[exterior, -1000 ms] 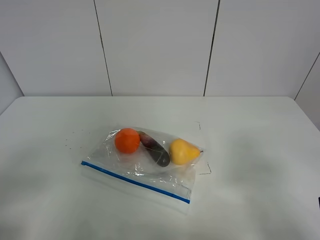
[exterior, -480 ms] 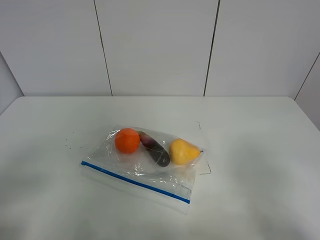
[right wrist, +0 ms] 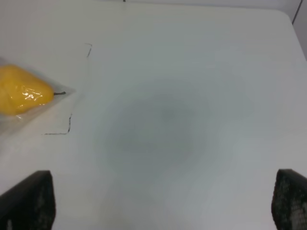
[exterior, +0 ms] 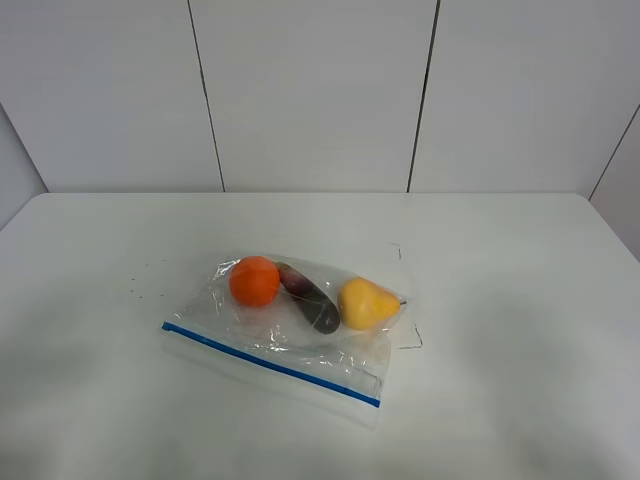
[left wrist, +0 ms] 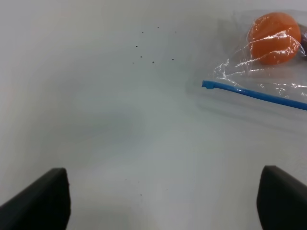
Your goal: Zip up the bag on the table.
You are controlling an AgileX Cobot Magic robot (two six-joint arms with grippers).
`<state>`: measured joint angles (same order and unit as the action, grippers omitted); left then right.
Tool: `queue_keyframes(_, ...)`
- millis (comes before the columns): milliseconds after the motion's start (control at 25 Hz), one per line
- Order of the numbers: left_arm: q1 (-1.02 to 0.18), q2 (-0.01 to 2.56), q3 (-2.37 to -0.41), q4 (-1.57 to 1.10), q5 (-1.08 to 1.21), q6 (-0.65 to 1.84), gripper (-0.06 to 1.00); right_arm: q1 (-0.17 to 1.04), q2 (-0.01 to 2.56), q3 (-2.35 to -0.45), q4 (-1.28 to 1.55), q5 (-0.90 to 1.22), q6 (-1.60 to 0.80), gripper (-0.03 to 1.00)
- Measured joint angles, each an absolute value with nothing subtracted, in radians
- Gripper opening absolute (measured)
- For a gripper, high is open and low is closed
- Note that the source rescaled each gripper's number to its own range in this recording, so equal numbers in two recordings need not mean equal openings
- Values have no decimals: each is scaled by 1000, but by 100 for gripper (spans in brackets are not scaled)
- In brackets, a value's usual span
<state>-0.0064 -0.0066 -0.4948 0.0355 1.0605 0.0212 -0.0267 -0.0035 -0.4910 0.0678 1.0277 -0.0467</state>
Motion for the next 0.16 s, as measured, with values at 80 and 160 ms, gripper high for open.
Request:
queue_keyframes(80, -6, -7, -495, 36, 1060, 21, 100, -27, -3, -491, 68, 1028, -47, 100)
queue_keyframes(160, -6, -7, -495, 36, 1060, 21, 100, -27, -3, -491, 68, 1028, -47, 100)
